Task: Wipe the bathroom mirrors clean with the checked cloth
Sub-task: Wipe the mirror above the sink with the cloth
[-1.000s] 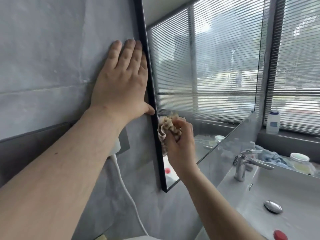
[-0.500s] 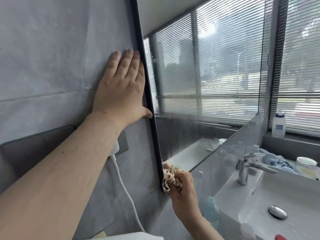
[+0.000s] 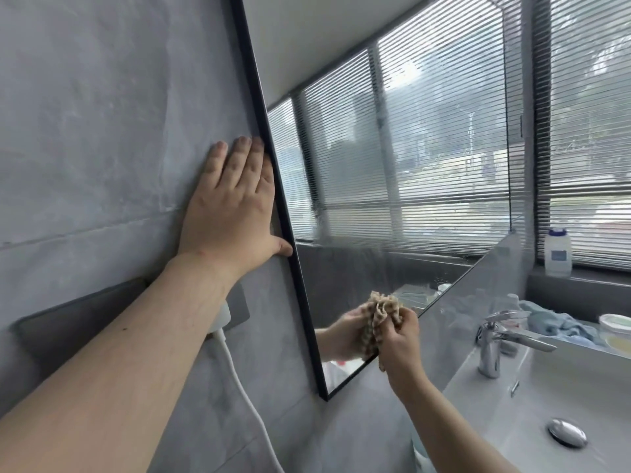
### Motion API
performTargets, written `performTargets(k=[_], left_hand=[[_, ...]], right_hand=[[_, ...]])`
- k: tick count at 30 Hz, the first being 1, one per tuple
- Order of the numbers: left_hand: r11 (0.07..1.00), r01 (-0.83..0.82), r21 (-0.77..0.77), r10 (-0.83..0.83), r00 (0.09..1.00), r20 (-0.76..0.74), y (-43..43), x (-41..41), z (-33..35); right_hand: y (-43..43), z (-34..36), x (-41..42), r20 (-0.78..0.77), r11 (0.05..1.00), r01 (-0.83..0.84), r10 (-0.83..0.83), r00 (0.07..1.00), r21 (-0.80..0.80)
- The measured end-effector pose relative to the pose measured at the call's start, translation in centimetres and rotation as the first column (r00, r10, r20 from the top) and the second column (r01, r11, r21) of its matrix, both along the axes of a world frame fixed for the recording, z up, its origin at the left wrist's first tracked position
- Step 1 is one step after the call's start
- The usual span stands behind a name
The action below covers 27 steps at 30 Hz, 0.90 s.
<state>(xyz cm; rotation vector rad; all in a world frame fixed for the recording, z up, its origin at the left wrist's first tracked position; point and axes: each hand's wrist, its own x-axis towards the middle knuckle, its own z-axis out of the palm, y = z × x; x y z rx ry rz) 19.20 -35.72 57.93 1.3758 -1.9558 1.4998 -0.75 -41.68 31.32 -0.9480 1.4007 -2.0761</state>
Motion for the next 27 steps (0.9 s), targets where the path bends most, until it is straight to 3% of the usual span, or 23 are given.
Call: performTargets(k=[4,8,12,20,23,27], left_hand=[[1.000,-0.011,0.009,0.011,1.000,-0.001,0.2,-0.1,0.0],[1.000,-0.015,0.021,0.015,1.000,-0.003,0.3,-0.1,0.1],[1.000,-0.008,0.018,0.007,1.000,0.004,0.2,-0.1,0.1],[0.999,0.041,-0.008,-0.041,0.999,-0.002,0.0,0.0,0.0],[0.999,0.040,-0.007,-0.040,0.999,0.001,-0.1,0.0,0.0],[1.000,0.024,-0.004,-0.024,1.000,0.001,-0.1,0.0,0.0]], right_hand=[[3.1,-2.3,5.6,-0.145,0.990,-0.075,0.057,0.988,-0.118],[4.3,-2.6,7.8,-0.342,0.967,-0.039,-0.052,0.938,-0.252],[2.8,4.2,6.2,-0.451,0.940,-0.036,-0.130,0.883,-0.341],[1.3,22.6,4.6,-0.554,0.929,-0.046,-0.178,0.813,-0.367],[1.2,24.2,4.3,-0.561,0.932,-0.054,-0.168,0.810,-0.357],[1.5,19.9,4.3,-0.603,0.938,-0.066,-0.164,0.781,-0.340]])
